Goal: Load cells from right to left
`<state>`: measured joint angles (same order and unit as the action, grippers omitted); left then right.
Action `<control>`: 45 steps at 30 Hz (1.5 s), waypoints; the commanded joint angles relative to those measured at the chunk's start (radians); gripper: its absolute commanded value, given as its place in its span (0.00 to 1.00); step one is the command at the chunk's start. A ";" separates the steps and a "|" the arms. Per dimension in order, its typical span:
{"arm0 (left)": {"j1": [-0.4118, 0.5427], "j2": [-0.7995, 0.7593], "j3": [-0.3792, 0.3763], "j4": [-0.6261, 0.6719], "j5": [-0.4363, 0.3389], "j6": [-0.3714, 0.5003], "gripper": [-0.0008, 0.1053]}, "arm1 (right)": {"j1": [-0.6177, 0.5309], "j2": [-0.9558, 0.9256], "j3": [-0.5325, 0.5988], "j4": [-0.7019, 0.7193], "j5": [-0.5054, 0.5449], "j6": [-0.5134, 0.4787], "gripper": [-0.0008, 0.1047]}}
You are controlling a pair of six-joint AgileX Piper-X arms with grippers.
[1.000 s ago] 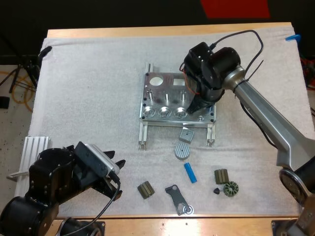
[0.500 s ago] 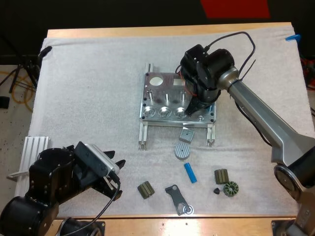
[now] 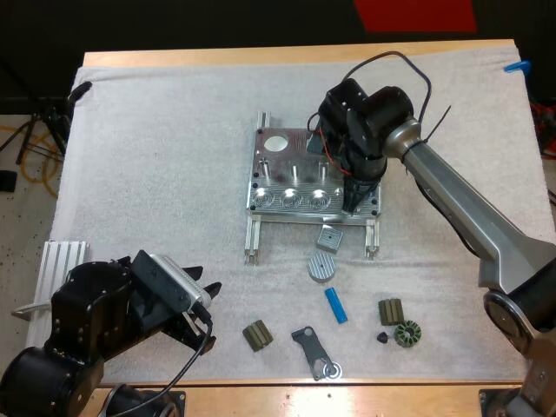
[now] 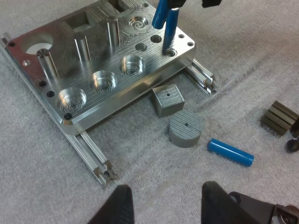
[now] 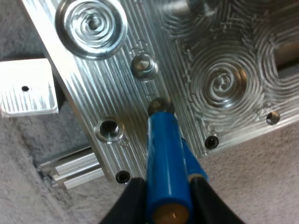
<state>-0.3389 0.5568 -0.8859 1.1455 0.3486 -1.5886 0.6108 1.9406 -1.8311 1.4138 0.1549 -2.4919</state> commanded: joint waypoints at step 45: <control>-0.004 -0.006 -0.008 -0.003 0.006 -0.007 0.33 | 0.001 0.052 0.043 -0.033 0.027 -0.184 0.19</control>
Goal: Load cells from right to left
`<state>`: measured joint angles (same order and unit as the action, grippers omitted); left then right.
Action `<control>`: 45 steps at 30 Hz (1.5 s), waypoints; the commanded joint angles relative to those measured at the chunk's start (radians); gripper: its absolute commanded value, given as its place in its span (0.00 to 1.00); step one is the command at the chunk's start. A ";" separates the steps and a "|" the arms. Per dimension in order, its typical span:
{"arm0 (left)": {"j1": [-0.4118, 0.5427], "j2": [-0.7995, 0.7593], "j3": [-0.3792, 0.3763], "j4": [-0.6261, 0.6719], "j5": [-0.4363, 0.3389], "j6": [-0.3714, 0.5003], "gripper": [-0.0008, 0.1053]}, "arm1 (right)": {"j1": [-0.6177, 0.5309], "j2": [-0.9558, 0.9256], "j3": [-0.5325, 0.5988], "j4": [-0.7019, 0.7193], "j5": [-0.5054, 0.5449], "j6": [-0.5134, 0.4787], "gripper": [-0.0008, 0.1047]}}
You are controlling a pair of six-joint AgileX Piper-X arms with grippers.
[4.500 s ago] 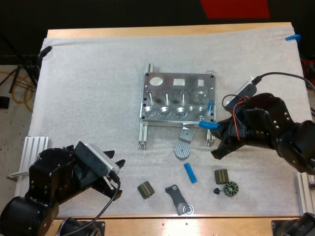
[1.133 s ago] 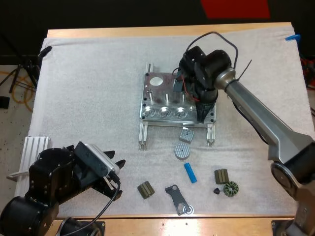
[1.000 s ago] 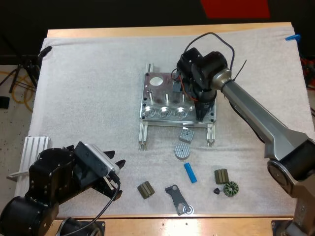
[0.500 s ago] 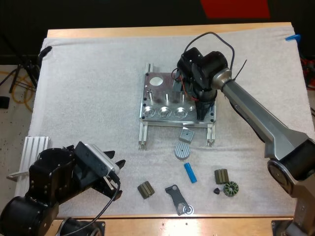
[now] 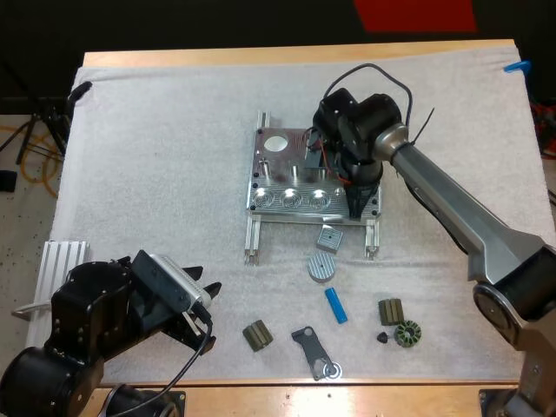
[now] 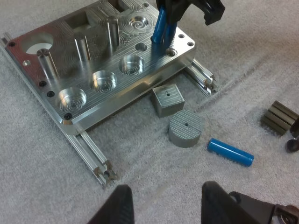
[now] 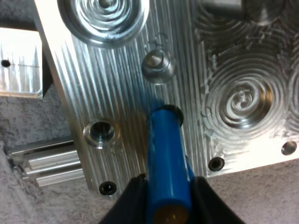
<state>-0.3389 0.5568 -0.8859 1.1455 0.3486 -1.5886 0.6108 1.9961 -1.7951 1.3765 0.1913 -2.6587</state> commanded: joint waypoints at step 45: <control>-0.004 -0.006 -0.008 -0.005 0.006 -0.007 0.33 | 0.012 -0.003 0.032 -0.006 -0.065 -0.015 0.19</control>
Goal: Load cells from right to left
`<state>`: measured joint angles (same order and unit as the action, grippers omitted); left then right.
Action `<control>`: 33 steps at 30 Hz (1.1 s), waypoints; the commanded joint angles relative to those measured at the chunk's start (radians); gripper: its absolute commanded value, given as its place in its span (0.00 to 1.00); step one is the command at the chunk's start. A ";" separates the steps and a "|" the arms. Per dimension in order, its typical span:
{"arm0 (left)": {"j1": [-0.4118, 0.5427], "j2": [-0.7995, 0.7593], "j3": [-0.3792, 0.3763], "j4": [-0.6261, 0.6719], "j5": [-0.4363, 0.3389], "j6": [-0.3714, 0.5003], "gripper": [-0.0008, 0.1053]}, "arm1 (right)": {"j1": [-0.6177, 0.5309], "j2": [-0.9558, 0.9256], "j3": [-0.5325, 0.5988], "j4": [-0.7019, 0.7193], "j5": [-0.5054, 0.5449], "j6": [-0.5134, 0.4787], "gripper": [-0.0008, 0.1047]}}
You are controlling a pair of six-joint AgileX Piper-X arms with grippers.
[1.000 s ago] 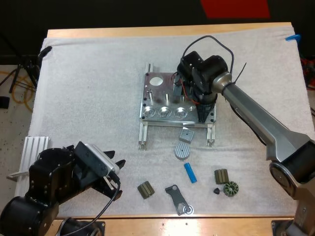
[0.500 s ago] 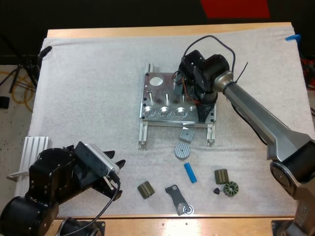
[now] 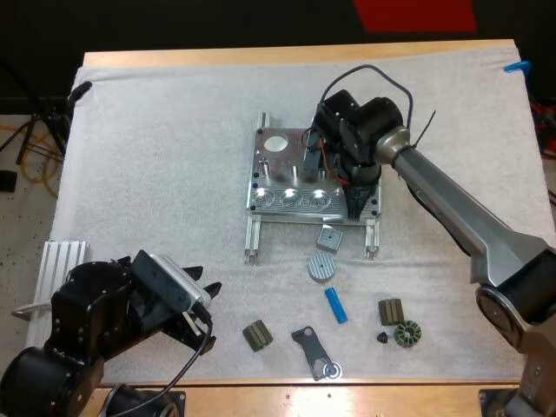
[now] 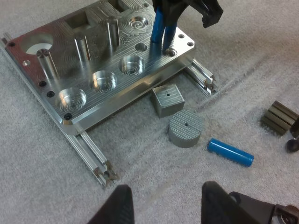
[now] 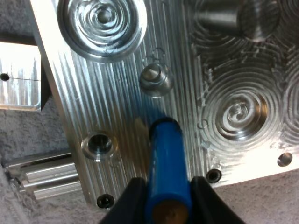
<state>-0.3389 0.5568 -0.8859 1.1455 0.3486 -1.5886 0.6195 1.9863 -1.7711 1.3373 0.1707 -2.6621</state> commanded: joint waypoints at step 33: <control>-0.004 -0.006 -0.008 -0.005 0.006 -0.007 0.33 | -0.009 0.008 0.026 0.009 0.072 -0.012 0.19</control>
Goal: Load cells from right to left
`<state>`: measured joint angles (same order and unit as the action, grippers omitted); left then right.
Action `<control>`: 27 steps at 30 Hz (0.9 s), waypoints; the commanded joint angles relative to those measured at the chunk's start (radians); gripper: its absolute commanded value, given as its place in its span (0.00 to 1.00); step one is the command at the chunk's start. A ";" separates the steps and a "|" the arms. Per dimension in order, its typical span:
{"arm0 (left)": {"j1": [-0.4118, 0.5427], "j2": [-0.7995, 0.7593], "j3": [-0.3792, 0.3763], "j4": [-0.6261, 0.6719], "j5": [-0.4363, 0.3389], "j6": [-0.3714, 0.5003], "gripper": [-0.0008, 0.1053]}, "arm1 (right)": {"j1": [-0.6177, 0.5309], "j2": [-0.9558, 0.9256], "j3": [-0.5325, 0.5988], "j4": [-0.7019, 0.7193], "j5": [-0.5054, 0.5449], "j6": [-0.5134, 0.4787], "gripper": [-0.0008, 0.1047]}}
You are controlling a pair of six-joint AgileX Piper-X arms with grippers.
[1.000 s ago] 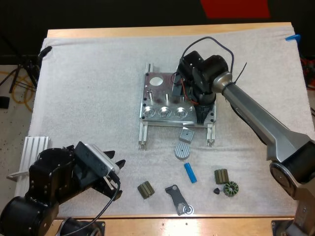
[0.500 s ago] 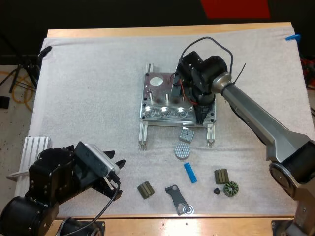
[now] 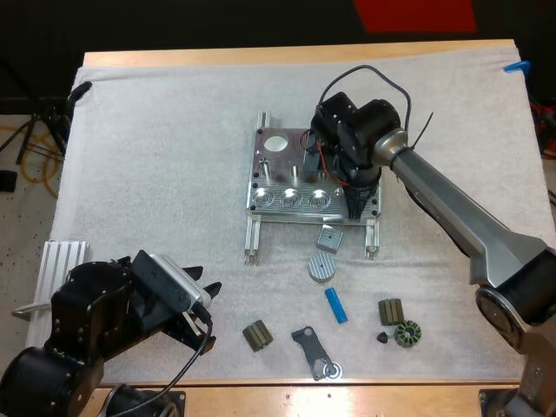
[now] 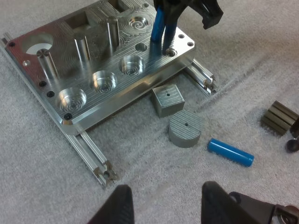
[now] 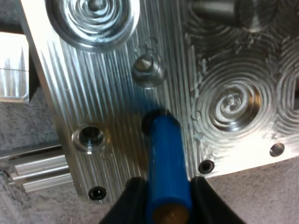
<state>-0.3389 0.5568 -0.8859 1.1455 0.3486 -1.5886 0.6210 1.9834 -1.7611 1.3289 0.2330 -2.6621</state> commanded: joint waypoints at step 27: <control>-0.004 -0.006 -0.008 -0.005 0.006 -0.007 0.33 | -0.008 -0.023 0.015 -0.022 -0.118 0.019 0.19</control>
<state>-0.3389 0.5568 -0.8859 1.1455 0.3486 -1.5886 0.6163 1.9714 -1.7491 1.2930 0.1402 -2.6389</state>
